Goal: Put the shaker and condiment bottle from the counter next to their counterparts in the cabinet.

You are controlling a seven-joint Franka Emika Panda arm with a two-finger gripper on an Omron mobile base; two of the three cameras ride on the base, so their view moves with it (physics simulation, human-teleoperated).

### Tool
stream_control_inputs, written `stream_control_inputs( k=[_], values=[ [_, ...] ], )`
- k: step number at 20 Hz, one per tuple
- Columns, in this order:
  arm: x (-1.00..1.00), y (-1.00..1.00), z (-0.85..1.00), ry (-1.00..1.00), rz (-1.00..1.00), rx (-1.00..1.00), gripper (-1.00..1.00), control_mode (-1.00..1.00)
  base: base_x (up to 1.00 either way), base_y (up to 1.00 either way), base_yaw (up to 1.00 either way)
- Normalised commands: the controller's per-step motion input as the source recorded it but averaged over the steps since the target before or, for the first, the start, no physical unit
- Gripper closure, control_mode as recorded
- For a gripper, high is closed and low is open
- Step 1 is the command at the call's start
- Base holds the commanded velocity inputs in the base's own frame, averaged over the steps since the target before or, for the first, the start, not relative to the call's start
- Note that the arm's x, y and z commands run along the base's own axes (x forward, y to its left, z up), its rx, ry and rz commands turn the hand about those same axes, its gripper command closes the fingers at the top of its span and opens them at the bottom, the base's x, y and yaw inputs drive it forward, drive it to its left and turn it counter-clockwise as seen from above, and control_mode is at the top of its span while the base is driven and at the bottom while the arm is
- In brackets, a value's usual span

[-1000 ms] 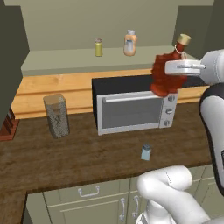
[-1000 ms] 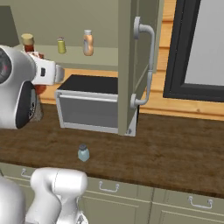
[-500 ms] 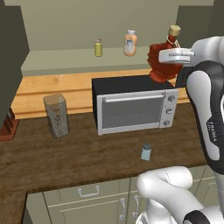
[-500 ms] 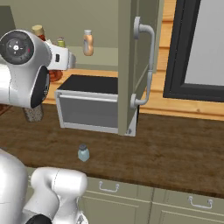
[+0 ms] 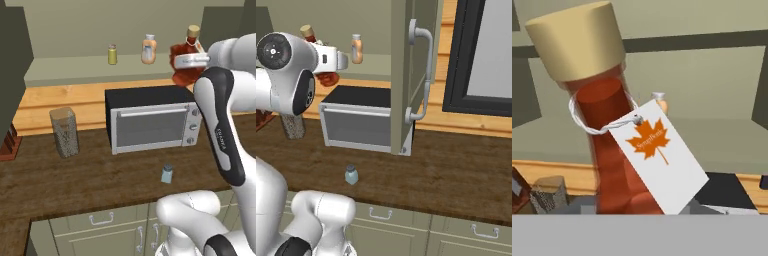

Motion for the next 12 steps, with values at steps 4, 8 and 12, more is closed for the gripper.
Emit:
stream_control_inputs(
  k=[4, 8, 12],
  values=[
    [0.61, -0.36, 0.00, 0.11, -0.11, 0.16, 1.00, -1.00, 0.00, 0.00, 0.00],
    [0.86, -0.24, 0.12, 0.21, -0.13, 0.13, 1.00, -1.00, 0.00, 0.00, 0.00],
    [0.61, -0.10, 0.00, 0.01, -0.01, 0.01, 1.00, -1.00, 0.00, 0.00, 0.00]
  ],
)
